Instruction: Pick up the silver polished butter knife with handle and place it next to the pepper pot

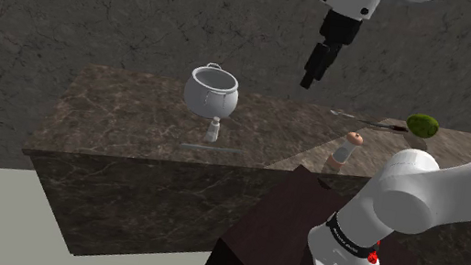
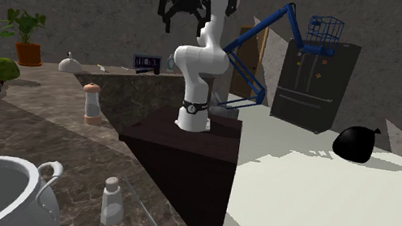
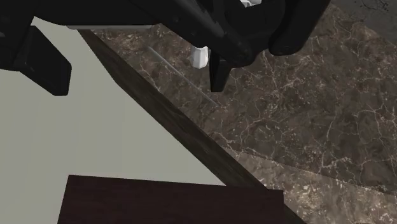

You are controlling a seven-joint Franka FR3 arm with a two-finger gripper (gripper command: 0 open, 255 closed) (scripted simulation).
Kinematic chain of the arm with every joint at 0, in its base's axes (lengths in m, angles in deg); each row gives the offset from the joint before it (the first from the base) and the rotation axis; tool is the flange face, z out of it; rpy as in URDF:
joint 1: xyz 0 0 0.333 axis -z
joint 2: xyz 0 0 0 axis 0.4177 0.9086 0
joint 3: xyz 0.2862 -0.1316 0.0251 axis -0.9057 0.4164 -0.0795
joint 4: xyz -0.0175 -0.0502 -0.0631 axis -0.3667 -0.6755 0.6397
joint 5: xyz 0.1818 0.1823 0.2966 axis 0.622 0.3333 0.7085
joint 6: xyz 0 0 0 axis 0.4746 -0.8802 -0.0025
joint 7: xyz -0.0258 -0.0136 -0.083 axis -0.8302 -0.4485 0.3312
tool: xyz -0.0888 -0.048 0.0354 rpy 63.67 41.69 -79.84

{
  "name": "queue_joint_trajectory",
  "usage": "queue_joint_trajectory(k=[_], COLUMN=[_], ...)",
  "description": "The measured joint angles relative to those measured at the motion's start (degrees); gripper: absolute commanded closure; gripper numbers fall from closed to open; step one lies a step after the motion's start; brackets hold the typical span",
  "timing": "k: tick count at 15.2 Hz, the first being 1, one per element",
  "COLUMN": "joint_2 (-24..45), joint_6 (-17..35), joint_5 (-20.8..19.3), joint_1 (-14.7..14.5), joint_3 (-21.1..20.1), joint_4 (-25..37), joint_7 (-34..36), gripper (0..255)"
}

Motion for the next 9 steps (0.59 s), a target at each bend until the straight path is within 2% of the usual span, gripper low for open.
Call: queue_joint_trajectory(k=[3, 9], joint_2=[0.7, 8.0], joint_6=[2.5, 15.4], joint_5=[-0.3, -1.7], joint_1=[-0.4, -1.9], joint_3=[0.4, 3.0], joint_4=[-1.7, -6.9], joint_7=[-1.5, -9.4], gripper=[0, 0])
